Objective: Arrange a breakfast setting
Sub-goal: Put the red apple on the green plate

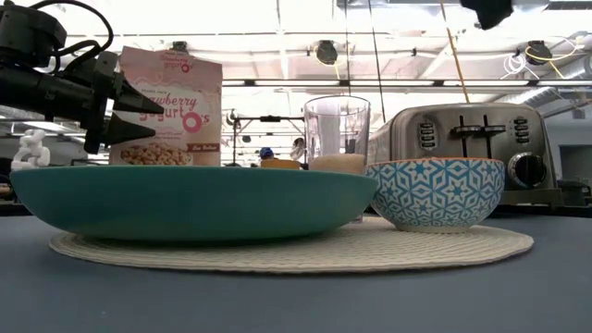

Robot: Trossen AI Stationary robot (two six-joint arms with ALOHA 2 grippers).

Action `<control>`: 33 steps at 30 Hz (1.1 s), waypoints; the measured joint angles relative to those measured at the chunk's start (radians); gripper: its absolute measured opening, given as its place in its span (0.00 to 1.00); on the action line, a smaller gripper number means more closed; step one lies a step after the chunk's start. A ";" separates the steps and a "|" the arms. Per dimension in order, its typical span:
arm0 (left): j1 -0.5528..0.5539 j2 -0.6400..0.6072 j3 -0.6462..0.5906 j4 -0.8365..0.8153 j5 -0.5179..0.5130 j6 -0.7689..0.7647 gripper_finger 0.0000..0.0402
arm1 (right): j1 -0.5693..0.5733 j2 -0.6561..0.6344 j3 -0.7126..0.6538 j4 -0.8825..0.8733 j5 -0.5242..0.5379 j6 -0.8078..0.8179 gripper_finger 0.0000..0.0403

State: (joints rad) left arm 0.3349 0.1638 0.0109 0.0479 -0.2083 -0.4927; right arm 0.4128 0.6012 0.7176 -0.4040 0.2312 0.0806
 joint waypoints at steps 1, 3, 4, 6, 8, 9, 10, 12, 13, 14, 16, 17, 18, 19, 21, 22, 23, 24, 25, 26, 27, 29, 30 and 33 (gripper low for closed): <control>0.000 0.000 0.000 0.000 0.000 0.000 0.71 | 0.010 -0.005 0.000 -0.016 0.000 0.025 0.66; 0.000 0.000 0.000 0.000 0.000 0.000 0.71 | 0.031 -0.011 0.000 -0.034 0.000 0.075 0.66; 0.000 0.000 0.000 0.000 0.000 0.000 0.71 | 0.040 -0.012 0.000 -0.044 0.000 0.096 0.66; 0.000 0.000 0.000 0.000 0.000 0.000 0.71 | 0.059 -0.012 0.000 -0.061 -0.001 0.141 0.66; 0.000 0.000 0.000 0.000 0.000 0.000 0.71 | 0.076 -0.012 0.000 -0.077 -0.001 0.189 0.66; 0.000 0.000 0.000 0.000 0.000 0.000 0.71 | 0.085 -0.012 0.000 -0.089 0.000 0.217 0.66; 0.000 0.000 0.000 0.000 0.000 0.000 0.71 | 0.095 -0.012 0.000 -0.101 0.000 0.247 0.66; 0.000 0.000 0.000 0.000 0.000 0.000 0.71 | 0.114 -0.011 0.000 -0.124 -0.001 0.318 0.66; 0.000 0.000 0.000 0.000 0.000 0.000 0.71 | 0.125 -0.011 0.000 -0.130 -0.001 0.352 0.66; 0.000 0.000 0.000 0.000 0.000 0.000 0.71 | 0.135 -0.012 0.000 -0.134 -0.001 0.385 0.66; 0.000 0.000 0.000 0.000 0.000 -0.001 0.71 | 0.158 -0.012 0.000 -0.140 -0.001 0.451 0.66; 0.000 0.000 0.000 0.000 0.000 -0.001 0.71 | 0.169 -0.011 0.000 -0.141 -0.001 0.482 0.66; 0.000 0.000 0.000 0.000 0.000 -0.001 0.71 | 0.180 -0.011 0.000 -0.140 -0.002 0.514 0.66; 0.000 0.000 0.000 0.000 0.000 -0.001 0.71 | 0.191 -0.011 0.000 -0.140 -0.010 0.543 0.66; 0.000 0.000 0.000 0.000 0.000 -0.001 0.71 | 0.213 -0.007 0.000 -0.140 -0.031 0.597 0.66; 0.000 0.000 0.000 0.000 0.000 -0.001 0.71 | 0.224 -0.003 0.000 -0.139 -0.040 0.623 0.66; 0.000 0.000 0.000 0.000 0.000 -0.001 0.71 | 0.234 0.002 0.000 -0.139 -0.050 0.647 0.66; 0.000 0.000 0.000 0.000 0.000 -0.001 0.71 | 0.245 0.009 0.000 -0.139 -0.051 0.671 0.66; 0.000 0.000 0.000 0.000 0.000 -0.001 0.71 | 0.257 0.018 0.000 -0.139 -0.051 0.696 0.66; 0.000 0.000 0.000 -0.001 0.000 -0.002 0.71 | 0.267 0.028 0.000 -0.139 -0.051 0.719 0.66; 0.000 0.000 0.000 0.000 0.000 -0.002 0.71 | 0.279 0.040 0.000 -0.139 -0.052 0.744 0.66; 0.000 0.000 0.000 0.000 0.000 -0.002 0.71 | 0.302 0.064 0.000 -0.139 -0.053 0.809 0.66; 0.000 0.000 0.000 0.000 0.000 -0.002 0.71 | 0.315 0.077 0.000 -0.139 -0.053 0.839 0.66; 0.000 0.000 0.000 0.000 0.000 -0.002 0.71 | 0.354 0.118 0.002 -0.140 -0.072 0.944 0.66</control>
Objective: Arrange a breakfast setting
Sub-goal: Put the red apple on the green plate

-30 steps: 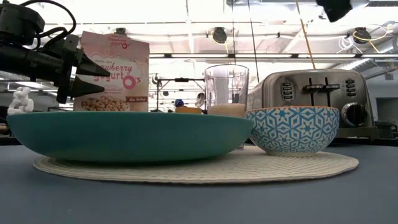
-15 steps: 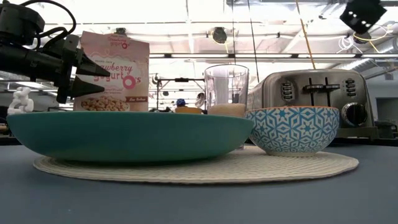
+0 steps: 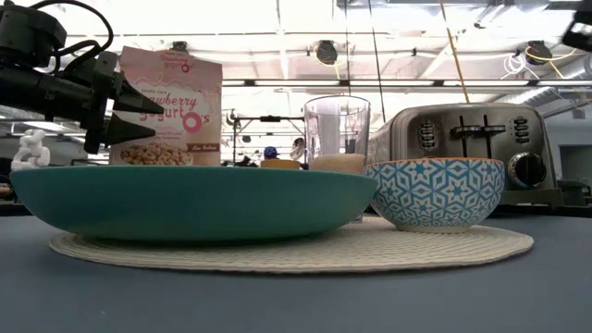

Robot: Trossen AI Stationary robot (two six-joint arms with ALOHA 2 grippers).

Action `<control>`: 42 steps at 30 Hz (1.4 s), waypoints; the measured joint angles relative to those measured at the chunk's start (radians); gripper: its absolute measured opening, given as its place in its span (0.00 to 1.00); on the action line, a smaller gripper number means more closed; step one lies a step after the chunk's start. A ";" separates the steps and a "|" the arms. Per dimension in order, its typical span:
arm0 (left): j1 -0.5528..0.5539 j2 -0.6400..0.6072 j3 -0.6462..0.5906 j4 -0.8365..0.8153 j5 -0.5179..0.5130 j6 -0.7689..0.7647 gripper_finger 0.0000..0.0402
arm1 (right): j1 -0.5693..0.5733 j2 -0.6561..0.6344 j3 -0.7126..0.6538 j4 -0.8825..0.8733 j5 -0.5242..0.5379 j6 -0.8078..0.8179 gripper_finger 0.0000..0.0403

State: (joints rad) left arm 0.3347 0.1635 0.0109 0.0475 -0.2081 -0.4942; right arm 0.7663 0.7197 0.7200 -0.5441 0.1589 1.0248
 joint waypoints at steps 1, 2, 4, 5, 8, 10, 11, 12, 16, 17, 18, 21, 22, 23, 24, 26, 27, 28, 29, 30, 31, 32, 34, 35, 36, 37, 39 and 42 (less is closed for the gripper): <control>0.000 0.000 0.000 0.000 0.000 0.000 0.71 | 0.012 0.017 0.005 -0.001 -0.006 0.032 0.66; 0.000 0.000 0.000 0.000 0.000 0.000 0.71 | 0.023 0.034 0.014 -0.003 -0.007 0.059 0.66; 0.000 0.000 0.000 0.000 0.000 0.000 0.71 | 0.046 0.067 0.046 -0.014 -0.006 0.094 0.66; 0.000 0.000 0.000 0.000 0.000 0.000 0.71 | 0.056 0.086 0.068 -0.023 -0.005 0.111 0.66; 0.000 0.000 0.000 0.000 0.000 -0.001 0.71 | 0.084 0.148 0.148 -0.077 0.002 0.140 0.66; 0.000 0.000 0.000 0.000 0.000 -0.001 0.71 | 0.102 0.194 0.206 -0.141 0.020 0.146 0.66; 0.000 0.000 0.000 0.000 0.000 -0.001 0.71 | 0.110 0.219 0.236 -0.181 0.022 0.161 0.66; 0.000 0.000 0.000 0.000 0.000 -0.001 0.71 | 0.118 0.245 0.267 -0.228 0.023 0.186 0.66; 0.000 0.000 0.000 0.000 0.000 0.000 0.71 | 0.154 0.360 0.373 -0.442 -0.008 0.313 0.66; 0.000 0.000 0.000 0.000 0.000 0.000 0.71 | 0.164 0.388 0.395 -0.480 -0.027 0.344 0.66; 0.000 0.000 0.000 0.000 0.000 0.000 0.71 | 0.173 0.413 0.416 -0.512 -0.040 0.370 0.66; 0.000 0.000 0.000 0.000 0.000 0.000 0.71 | 0.201 0.485 0.464 -0.560 -0.074 0.427 0.66; 0.000 0.000 0.000 0.000 0.000 0.000 0.71 | 0.210 0.505 0.474 -0.563 -0.084 0.446 0.66; 0.000 0.000 0.000 -0.001 0.000 0.000 0.71 | 0.220 0.525 0.482 -0.564 -0.086 0.461 0.66; 0.000 0.000 0.000 -0.001 0.000 0.000 0.71 | 0.231 0.543 0.490 -0.564 -0.088 0.475 0.66; 0.000 0.000 0.000 -0.004 0.000 0.000 0.71 | 0.253 0.581 0.503 -0.571 -0.126 0.515 0.66; 0.000 0.000 0.001 -0.005 0.000 0.001 0.71 | 0.263 0.598 0.505 -0.577 -0.149 0.541 0.66; 0.000 0.000 0.001 -0.006 0.000 0.004 0.71 | 0.273 0.616 0.506 -0.583 -0.178 0.573 0.66; 0.000 0.000 0.001 -0.007 0.000 0.012 0.71 | 0.284 0.632 0.506 -0.589 -0.204 0.607 0.66; 0.000 0.000 0.001 -0.007 0.000 0.018 0.71 | 0.294 0.650 0.506 -0.591 -0.219 0.636 0.66; 0.000 0.000 0.001 -0.008 0.000 0.023 0.71 | 0.306 0.664 0.506 -0.589 -0.224 0.656 0.66; 0.000 0.000 0.001 -0.008 0.000 0.025 0.71 | 0.315 0.678 0.506 -0.585 -0.227 0.667 0.66; 0.000 0.000 0.001 -0.008 0.000 0.025 0.71 | 0.327 0.700 0.506 -0.569 -0.238 0.669 0.66; 0.000 0.000 0.001 -0.008 0.000 0.025 0.71 | 0.330 0.709 0.506 -0.562 -0.242 0.667 0.66; 0.000 0.000 0.001 -0.008 0.000 0.025 0.71 | 0.333 0.716 0.506 -0.554 -0.242 0.663 0.66; 0.000 0.000 0.001 -0.008 0.000 0.025 0.71 | 0.336 0.721 0.506 -0.548 -0.241 0.657 0.66; 0.000 0.000 0.001 -0.008 0.000 0.026 0.71 | 0.340 0.731 0.506 -0.541 -0.240 0.644 0.66; 0.000 0.000 0.001 -0.009 0.000 0.026 0.71 | 0.342 0.744 0.506 -0.536 -0.239 0.603 0.66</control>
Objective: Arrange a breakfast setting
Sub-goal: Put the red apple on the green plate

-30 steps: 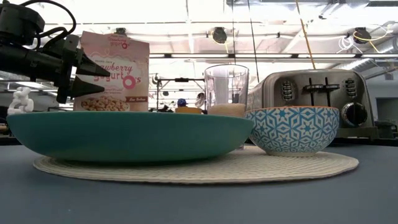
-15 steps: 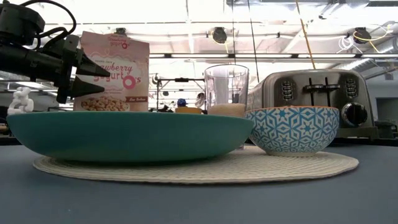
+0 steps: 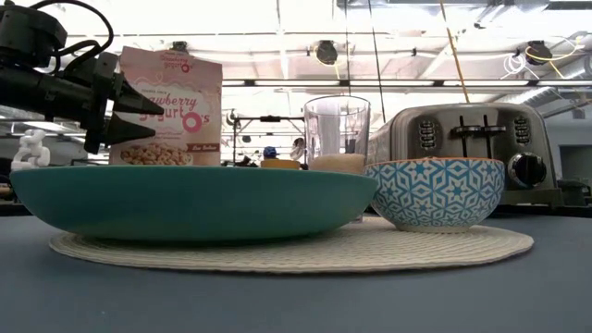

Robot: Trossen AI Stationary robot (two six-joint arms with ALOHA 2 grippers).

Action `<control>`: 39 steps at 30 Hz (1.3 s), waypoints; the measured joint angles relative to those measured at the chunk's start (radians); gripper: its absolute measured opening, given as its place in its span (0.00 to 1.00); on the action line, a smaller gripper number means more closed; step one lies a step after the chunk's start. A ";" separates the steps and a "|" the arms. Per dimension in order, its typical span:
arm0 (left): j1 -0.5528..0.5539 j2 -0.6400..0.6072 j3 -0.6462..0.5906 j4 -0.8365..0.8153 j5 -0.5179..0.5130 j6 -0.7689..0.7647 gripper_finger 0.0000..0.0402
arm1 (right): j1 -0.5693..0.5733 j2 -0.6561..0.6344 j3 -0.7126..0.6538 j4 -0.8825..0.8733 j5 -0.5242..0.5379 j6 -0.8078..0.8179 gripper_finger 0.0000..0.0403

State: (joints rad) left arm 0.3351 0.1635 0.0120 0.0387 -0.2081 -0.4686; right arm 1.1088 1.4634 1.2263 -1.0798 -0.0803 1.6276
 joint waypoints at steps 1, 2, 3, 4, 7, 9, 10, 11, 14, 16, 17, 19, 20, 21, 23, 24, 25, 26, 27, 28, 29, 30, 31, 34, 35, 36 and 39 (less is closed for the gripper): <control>0.000 0.000 0.000 0.000 0.000 0.000 0.71 | 0.000 0.004 0.000 0.003 0.000 -0.017 0.66; 0.000 0.000 0.000 0.000 0.000 0.000 0.71 | 0.000 0.008 0.000 0.006 0.001 -0.035 0.66; 0.000 0.000 0.000 0.000 0.000 0.000 0.71 | 0.000 0.011 0.000 0.007 0.002 -0.055 0.66; 0.000 0.000 0.000 0.000 0.000 0.001 0.71 | 0.000 0.015 0.000 0.007 0.002 -0.074 0.66; 0.000 0.000 0.000 -0.001 0.000 0.003 0.71 | 0.001 0.028 0.000 0.006 0.001 -0.121 0.66; 0.000 0.000 0.000 -0.001 0.000 0.003 0.71 | 0.002 0.037 0.000 0.007 0.001 -0.129 0.66; 0.000 0.000 0.000 -0.001 0.000 0.003 0.71 | 0.002 0.040 0.000 0.007 0.001 -0.129 0.66; 0.000 0.000 0.000 -0.001 0.000 0.003 0.71 | 0.003 0.042 0.000 0.009 0.001 -0.129 0.66; 0.000 0.000 0.000 -0.001 0.000 0.008 0.71 | 0.002 0.044 0.000 0.033 0.001 -0.130 0.66; 0.000 0.000 0.000 -0.001 0.000 0.022 0.71 | 0.002 0.044 0.000 0.045 0.001 -0.130 0.66; 0.000 0.000 0.000 -0.001 0.000 0.025 0.71 | 0.002 0.044 0.000 0.048 0.001 -0.130 0.66; 0.000 0.000 0.000 -0.002 0.000 0.026 0.71 | 0.002 0.044 0.000 0.052 0.001 -0.130 0.66; 0.000 0.000 0.000 -0.001 0.000 0.025 0.71 | 0.002 0.044 0.000 0.055 0.001 -0.130 0.66; 0.000 0.000 0.000 -0.002 0.000 0.025 0.71 | 0.002 0.044 0.000 0.058 0.001 -0.130 0.66; 0.000 0.000 0.000 -0.002 0.000 0.025 0.71 | 0.002 0.044 0.000 0.060 0.003 -0.130 0.66; 0.000 0.000 0.000 -0.002 0.000 0.025 0.71 | 0.002 0.044 0.000 0.059 0.004 -0.130 0.66; 0.000 0.000 0.000 -0.002 0.000 0.024 0.71 | 0.002 0.044 0.000 0.059 0.004 -0.130 0.66; 0.000 0.000 0.000 -0.002 0.000 0.024 0.71 | 0.002 0.044 0.000 0.059 0.004 -0.130 0.66; 0.000 0.000 0.000 -0.002 0.000 0.024 0.71 | 0.002 0.044 0.000 0.059 0.004 -0.130 0.66; 0.000 0.000 0.000 -0.002 0.000 0.024 0.71 | 0.002 0.044 0.000 0.059 0.004 -0.130 0.66; 0.000 0.000 0.000 -0.002 0.000 0.024 0.71 | 0.002 0.044 0.000 0.058 0.004 -0.131 0.66; 0.000 0.000 0.000 -0.002 0.000 0.024 0.71 | 0.002 0.044 0.000 0.056 0.005 -0.137 0.66; 0.000 0.000 0.000 -0.002 0.000 0.024 0.71 | 0.002 0.044 0.000 0.053 0.005 -0.148 0.66; 0.000 0.000 0.000 -0.002 0.000 0.024 0.71 | 0.002 0.057 0.000 0.046 0.005 -0.181 0.66; 0.000 0.000 0.000 -0.002 0.000 0.023 0.71 | 0.002 0.065 0.000 0.045 0.005 -0.194 0.66; 0.000 0.000 0.000 -0.002 0.000 0.023 0.71 | 0.002 0.073 0.000 0.046 0.004 -0.207 0.66; 0.000 0.000 0.000 -0.002 0.000 0.023 0.71 | 0.002 0.092 -0.001 0.047 0.006 -0.235 0.66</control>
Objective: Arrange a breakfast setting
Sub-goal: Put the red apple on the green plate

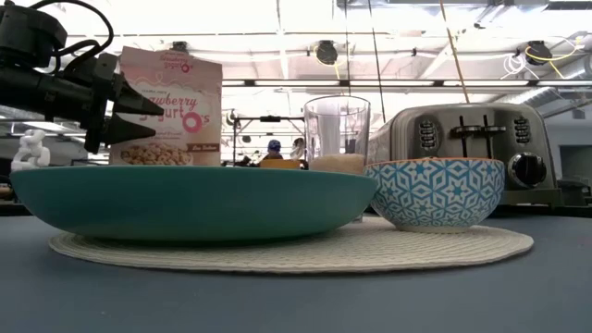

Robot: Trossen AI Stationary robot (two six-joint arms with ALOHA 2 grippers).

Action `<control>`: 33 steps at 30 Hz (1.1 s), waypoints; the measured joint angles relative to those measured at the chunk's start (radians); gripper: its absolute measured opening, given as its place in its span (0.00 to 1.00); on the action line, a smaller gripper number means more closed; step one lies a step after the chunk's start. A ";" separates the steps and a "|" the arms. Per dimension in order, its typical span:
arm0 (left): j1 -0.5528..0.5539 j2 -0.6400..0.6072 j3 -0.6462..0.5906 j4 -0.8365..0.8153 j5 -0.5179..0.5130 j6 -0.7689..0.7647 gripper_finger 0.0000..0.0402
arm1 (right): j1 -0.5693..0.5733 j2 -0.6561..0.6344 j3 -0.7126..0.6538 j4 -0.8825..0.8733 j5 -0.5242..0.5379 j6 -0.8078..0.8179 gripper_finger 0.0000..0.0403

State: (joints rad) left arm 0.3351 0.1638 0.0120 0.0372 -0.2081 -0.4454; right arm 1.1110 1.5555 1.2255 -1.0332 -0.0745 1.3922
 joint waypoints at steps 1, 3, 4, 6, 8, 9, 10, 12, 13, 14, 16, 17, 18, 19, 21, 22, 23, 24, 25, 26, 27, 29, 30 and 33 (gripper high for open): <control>0.000 0.000 0.000 0.000 0.000 0.000 0.71 | 0.000 0.008 0.000 0.000 0.001 -0.008 0.66; 0.000 0.000 0.000 0.000 0.000 0.000 0.71 | 0.000 0.025 0.000 -0.002 0.000 -0.032 0.66; 0.000 0.000 0.000 0.000 0.000 0.000 0.71 | 0.000 0.033 0.000 -0.005 -0.001 -0.039 0.66; 0.000 0.000 0.000 0.000 0.000 0.000 0.71 | 0.000 0.051 0.000 -0.012 -0.001 -0.044 0.66; 0.000 0.000 0.000 0.000 0.000 0.000 0.71 | -0.001 0.069 0.000 -0.021 -0.002 -0.044 0.66; 0.000 0.000 0.000 0.000 0.000 0.000 0.71 | -0.001 0.077 0.000 -0.016 -0.003 -0.045 0.66; 0.000 0.000 0.000 0.000 0.000 0.000 0.71 | -0.001 0.083 0.000 -0.016 -0.002 -0.045 0.66; 0.000 0.000 0.000 0.000 0.000 -0.001 0.71 | -0.001 0.094 0.000 -0.017 -0.003 -0.045 0.66; 0.000 0.000 0.000 0.000 0.000 -0.002 0.71 | -0.001 0.097 0.001 -0.017 -0.004 -0.045 0.66; 0.000 0.000 0.000 0.000 0.000 -0.002 0.71 | -0.001 0.099 0.001 -0.017 -0.004 -0.045 0.66; 0.000 0.000 0.000 0.000 0.000 -0.003 0.71 | -0.001 0.099 0.001 -0.017 -0.004 -0.045 0.66; 0.000 0.000 0.000 0.000 0.000 -0.003 0.71 | -0.001 0.098 0.001 -0.017 -0.005 -0.045 0.66; 0.000 0.000 0.000 0.000 0.000 -0.004 0.71 | -0.001 0.095 0.001 -0.017 -0.005 -0.045 0.66; 0.000 0.000 0.000 0.000 0.000 -0.005 0.71 | -0.001 0.094 0.000 -0.016 -0.006 -0.045 0.66; 0.000 0.000 0.000 0.000 0.000 -0.005 0.71 | -0.001 0.089 0.000 -0.010 -0.008 -0.046 0.66; 0.000 0.000 0.000 0.000 0.000 -0.005 0.71 | -0.001 0.087 0.000 -0.010 -0.010 -0.046 0.66; 0.000 0.000 0.000 0.000 0.000 -0.005 0.71 | -0.001 0.085 0.000 -0.011 -0.010 -0.046 0.66; 0.000 0.000 0.000 0.000 0.000 -0.005 0.71 | -0.001 0.084 0.000 -0.011 -0.011 -0.046 0.66; 0.000 0.000 0.000 0.000 0.000 -0.005 0.71 | -0.001 0.084 0.000 -0.011 -0.011 -0.046 0.66; 0.000 0.000 0.000 0.000 0.000 -0.005 0.71 | -0.001 0.084 0.000 -0.011 -0.010 -0.047 0.66; 0.000 0.000 0.000 0.000 0.000 -0.005 0.71 | -0.001 0.084 0.000 -0.011 -0.010 -0.046 0.66; 0.000 0.000 0.000 0.000 0.000 -0.005 0.71 | -0.001 0.084 0.000 -0.010 -0.010 -0.040 0.66; 0.000 0.000 0.000 0.000 0.000 -0.005 0.71 | -0.001 0.084 0.000 -0.006 -0.010 -0.032 0.66; 0.000 0.000 0.000 0.000 0.000 -0.005 0.71 | -0.001 0.084 0.000 0.000 -0.009 -0.034 0.66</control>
State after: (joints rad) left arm 0.3350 0.1638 0.0116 0.0372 -0.2077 -0.4500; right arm 1.1099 1.6390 1.2255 -1.0332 -0.0834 1.3580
